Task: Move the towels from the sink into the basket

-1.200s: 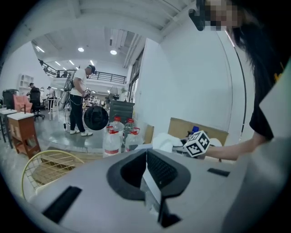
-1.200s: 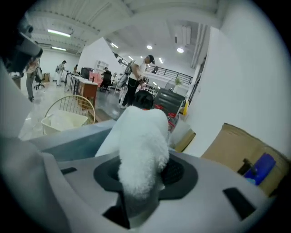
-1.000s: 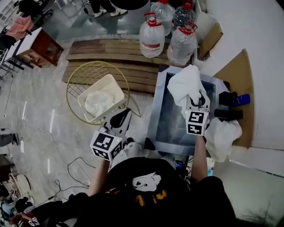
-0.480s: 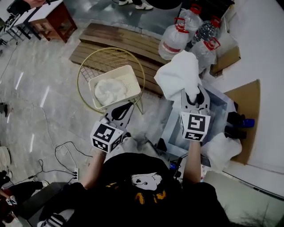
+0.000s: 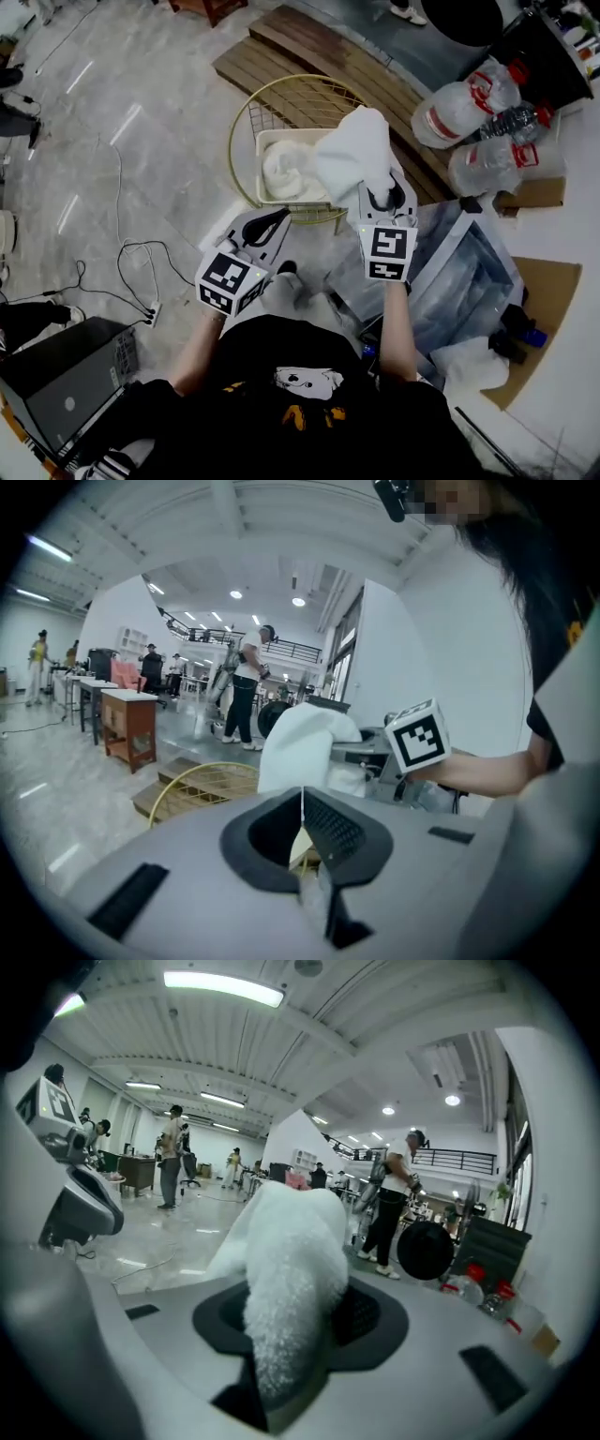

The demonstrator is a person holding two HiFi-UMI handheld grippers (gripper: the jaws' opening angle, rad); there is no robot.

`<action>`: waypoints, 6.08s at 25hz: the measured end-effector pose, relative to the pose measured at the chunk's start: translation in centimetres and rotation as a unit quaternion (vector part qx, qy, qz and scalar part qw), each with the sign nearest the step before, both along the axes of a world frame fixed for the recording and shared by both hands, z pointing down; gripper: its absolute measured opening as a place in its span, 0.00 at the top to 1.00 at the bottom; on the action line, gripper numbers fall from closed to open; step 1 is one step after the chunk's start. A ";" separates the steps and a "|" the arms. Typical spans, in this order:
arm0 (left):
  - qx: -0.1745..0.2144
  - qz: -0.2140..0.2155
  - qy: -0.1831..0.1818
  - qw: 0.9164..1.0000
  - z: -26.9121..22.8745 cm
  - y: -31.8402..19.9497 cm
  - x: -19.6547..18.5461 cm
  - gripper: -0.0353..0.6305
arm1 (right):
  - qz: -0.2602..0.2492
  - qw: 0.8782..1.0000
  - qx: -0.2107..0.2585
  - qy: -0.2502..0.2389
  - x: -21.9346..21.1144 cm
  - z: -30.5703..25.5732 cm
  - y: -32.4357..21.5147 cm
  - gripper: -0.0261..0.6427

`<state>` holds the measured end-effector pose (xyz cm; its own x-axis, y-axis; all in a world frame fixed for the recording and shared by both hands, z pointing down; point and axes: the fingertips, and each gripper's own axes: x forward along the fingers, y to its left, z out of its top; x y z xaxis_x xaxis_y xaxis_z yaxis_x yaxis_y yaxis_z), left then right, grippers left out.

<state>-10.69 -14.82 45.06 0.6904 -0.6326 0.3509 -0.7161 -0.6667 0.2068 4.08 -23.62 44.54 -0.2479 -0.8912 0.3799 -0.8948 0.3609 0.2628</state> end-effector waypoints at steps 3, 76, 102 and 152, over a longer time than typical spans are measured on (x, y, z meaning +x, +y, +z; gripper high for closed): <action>-0.010 -0.032 -0.006 0.999 0.9 -0.4 -3.2 0.93 | -0.040 0.999 -0.032 -0.001 -5.0 3.8 -1.8 0.73; 0.049 0.380 -0.007 0.924 -4.0 30.2 38.2 0.93 | 0.570 0.811 -0.104 -0.081 50.3 11.5 54.0 0.34; 0.036 0.314 0.009 0.949 -4.0 22.1 26.9 0.93 | 0.337 0.924 0.146 -0.109 32.5 -15.6 40.5 0.81; -0.037 0.017 0.004 0.999 2.7 -7.7 -10.8 0.93 | 0.017 0.934 -0.338 0.112 -3.7 26.8 -9.4 0.49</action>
